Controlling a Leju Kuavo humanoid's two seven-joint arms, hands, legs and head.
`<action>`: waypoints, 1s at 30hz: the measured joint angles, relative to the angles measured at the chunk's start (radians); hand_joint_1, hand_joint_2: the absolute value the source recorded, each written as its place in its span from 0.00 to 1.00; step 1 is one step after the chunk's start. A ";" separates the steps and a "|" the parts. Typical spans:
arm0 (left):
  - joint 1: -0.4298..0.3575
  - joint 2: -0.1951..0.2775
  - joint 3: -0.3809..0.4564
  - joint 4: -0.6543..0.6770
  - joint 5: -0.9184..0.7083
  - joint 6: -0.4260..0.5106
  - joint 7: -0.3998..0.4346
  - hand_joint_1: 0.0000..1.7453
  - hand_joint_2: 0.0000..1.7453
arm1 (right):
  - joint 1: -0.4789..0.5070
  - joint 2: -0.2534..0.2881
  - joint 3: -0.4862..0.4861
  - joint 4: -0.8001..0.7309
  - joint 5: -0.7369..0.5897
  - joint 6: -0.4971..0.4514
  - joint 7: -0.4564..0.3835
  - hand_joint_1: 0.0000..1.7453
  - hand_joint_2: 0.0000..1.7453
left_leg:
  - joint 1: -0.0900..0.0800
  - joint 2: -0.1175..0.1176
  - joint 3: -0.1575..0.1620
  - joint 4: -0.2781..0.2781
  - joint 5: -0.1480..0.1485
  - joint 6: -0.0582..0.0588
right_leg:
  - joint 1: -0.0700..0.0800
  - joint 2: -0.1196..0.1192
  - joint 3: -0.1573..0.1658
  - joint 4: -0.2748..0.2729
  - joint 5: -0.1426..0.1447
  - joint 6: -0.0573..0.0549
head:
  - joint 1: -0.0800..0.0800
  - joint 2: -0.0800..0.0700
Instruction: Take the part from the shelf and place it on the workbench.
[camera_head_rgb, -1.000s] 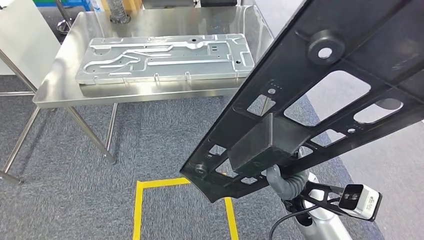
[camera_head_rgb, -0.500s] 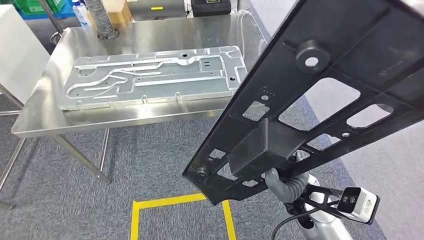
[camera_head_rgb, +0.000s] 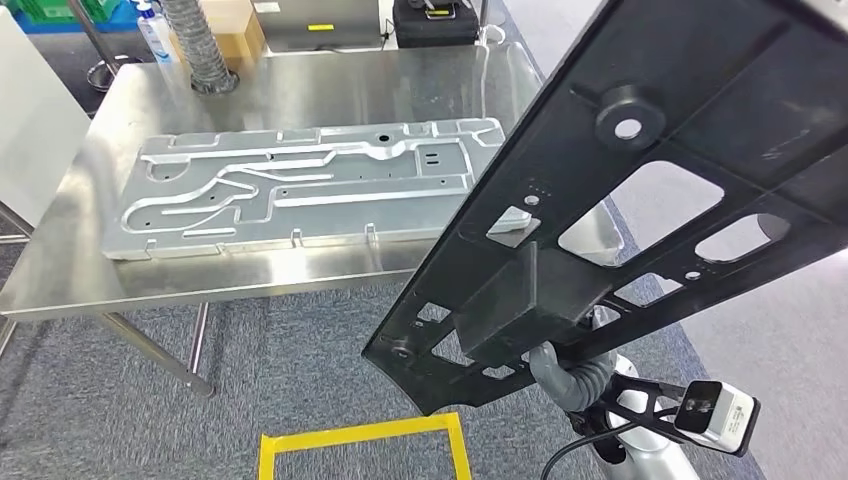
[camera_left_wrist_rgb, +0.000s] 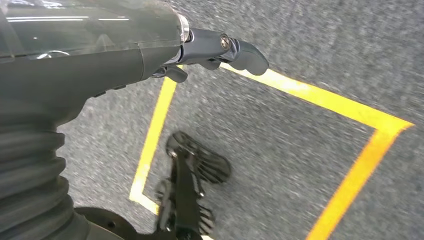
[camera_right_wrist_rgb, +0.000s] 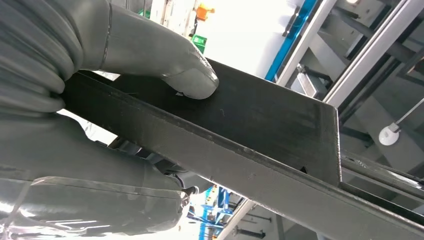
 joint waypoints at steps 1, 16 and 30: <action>0.000 -0.001 0.000 0.000 0.000 0.001 0.000 0.00 1.00 | 0.003 0.000 -0.001 0.000 0.006 -0.003 0.000 1.00 1.00 | -0.001 0.000 0.018 0.002 -0.014 -0.003 | 0.002 -0.001 0.001 -0.058 0.079 -0.004 | 0.000 0.000; -0.007 -0.013 0.004 0.002 -0.004 0.003 -0.006 0.00 1.00 | -0.135 -0.005 -0.101 0.124 0.265 -0.328 0.012 1.00 1.00 | -0.002 0.002 -0.107 0.130 -0.025 -0.037 | 0.020 0.005 0.088 -0.169 0.203 -0.059 | 0.000 0.000; -0.036 -0.009 0.008 0.001 -0.064 -0.057 -0.033 0.00 1.00 | -0.792 -0.004 0.146 0.791 1.451 -0.713 0.470 1.00 1.00 | 0.001 -0.005 -0.063 -0.028 0.069 -0.007 | -0.014 -0.003 -0.031 0.054 0.144 0.002 | 0.000 0.000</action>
